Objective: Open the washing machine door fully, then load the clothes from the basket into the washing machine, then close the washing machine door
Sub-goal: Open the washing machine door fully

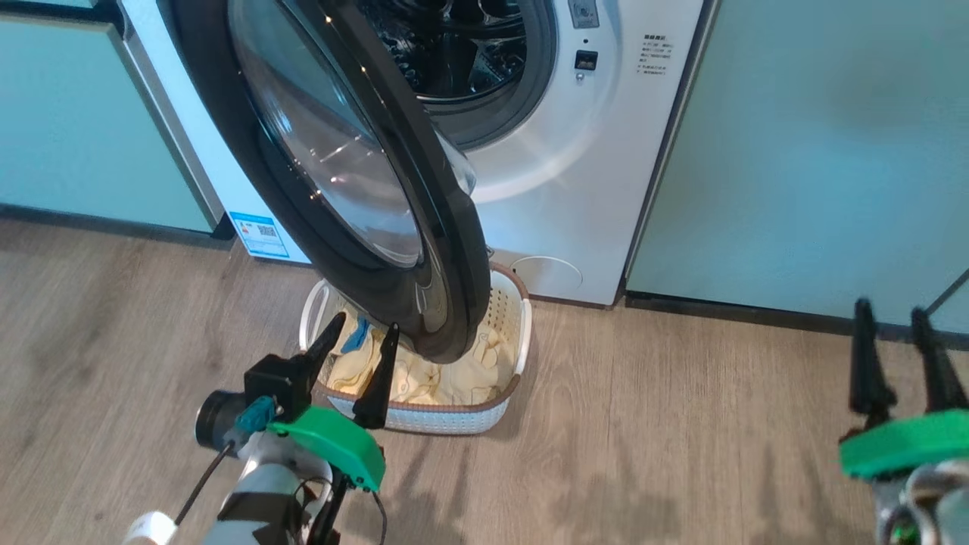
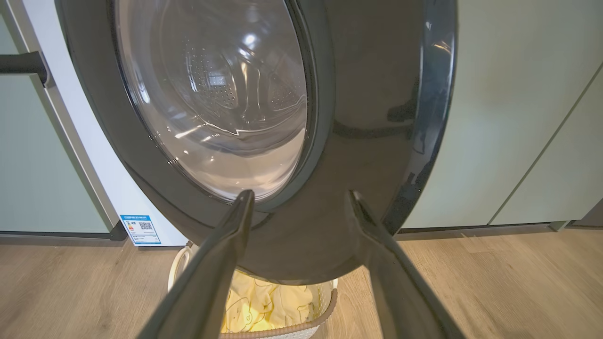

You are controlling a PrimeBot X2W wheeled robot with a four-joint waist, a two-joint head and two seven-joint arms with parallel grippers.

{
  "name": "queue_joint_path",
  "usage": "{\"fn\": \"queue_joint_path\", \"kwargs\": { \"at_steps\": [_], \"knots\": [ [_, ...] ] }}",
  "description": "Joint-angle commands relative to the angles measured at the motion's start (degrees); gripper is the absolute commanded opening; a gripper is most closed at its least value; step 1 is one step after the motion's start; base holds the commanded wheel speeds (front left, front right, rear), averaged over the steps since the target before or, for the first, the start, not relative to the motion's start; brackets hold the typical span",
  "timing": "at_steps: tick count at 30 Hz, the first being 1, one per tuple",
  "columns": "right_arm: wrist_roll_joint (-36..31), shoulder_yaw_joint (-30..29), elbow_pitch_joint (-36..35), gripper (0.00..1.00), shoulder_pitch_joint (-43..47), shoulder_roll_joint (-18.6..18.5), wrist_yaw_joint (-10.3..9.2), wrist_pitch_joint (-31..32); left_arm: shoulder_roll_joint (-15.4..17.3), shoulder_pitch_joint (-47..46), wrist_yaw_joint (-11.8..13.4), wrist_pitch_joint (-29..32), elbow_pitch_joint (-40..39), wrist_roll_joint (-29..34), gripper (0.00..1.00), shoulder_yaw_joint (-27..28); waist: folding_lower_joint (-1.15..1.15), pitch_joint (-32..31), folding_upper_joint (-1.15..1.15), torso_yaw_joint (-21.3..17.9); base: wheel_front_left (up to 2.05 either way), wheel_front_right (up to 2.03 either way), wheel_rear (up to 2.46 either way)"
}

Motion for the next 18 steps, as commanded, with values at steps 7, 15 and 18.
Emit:
{"fn": "queue_joint_path", "kwargs": {
  "at_steps": [7,15,18],
  "knots": [
    [-11.92,-1.27,-10.13,1.0,8.09,3.96,-0.16,-0.54,1.42,0.0,-0.03,-0.36,-1.23,0.69,1.0,3.24,0.0,-0.95,0.0,-0.15,0.0,0.0,0.0],
    [-17.32,-0.89,-14.93,1.0,14.22,5.4,-0.16,-0.54,1.46,0.48,-0.01,-0.36,-0.95,0.97,1.0,4.58,0.0,-1.37,0.0,-1.01,0.0,0.0,0.0],
    [-18.07,-1.36,-15.76,1.0,15.77,5.58,-0.16,-0.54,1.41,0.41,-0.01,-0.36,-0.78,1.08,1.0,4.92,0.0,-1.45,0.0,-1.26,0.0,0.0,0.0]
  ]
}}
